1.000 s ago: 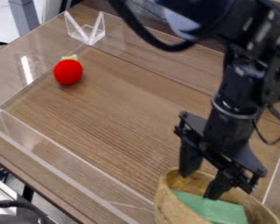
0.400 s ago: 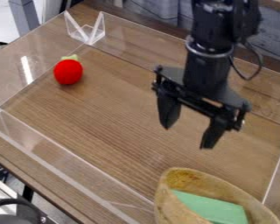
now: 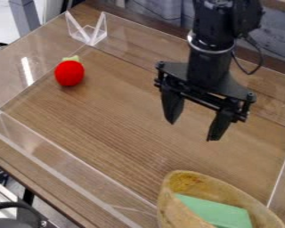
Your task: Put the green stick in the brown bowl
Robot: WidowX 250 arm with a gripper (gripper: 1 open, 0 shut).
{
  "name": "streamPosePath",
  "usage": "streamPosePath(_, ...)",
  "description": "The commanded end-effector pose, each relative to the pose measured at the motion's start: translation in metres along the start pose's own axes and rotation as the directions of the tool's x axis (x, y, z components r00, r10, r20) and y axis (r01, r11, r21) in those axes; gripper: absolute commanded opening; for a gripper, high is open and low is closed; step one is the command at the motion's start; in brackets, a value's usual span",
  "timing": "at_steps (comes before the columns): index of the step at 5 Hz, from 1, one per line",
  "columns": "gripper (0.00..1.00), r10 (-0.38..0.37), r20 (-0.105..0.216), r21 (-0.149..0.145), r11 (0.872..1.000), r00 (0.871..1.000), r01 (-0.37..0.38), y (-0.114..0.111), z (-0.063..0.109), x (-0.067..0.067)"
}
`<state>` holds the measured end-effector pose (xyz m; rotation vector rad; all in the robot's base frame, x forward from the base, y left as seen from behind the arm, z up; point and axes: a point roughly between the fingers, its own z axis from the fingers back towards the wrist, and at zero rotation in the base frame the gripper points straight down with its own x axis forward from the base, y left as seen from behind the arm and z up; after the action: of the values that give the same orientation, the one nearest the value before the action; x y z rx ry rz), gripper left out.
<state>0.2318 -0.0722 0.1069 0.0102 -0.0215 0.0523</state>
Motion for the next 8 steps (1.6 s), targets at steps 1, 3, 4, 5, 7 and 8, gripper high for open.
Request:
streamPosePath(1,1.0,0.029,0.038,0.006,1.0,0.999,-0.029,0.0,0.001,0.006)
streamPosePath(3,1.0,0.081,0.057,0.024,0.996,0.995,-0.082,0.004,-0.009,0.011)
streamPosePath(4,1.0,0.102,0.063,0.03,0.994,0.993,-0.104,0.005,-0.014,0.014)
streamPosePath(5,1.0,0.121,0.066,0.036,0.992,0.99,-0.124,0.007,-0.019,0.016)
streamPosePath(7,1.0,0.162,0.069,0.045,0.985,0.984,-0.165,0.01,-0.028,0.022)
streamPosePath(8,1.0,0.181,0.069,0.048,0.982,0.981,-0.184,0.011,-0.033,0.025)
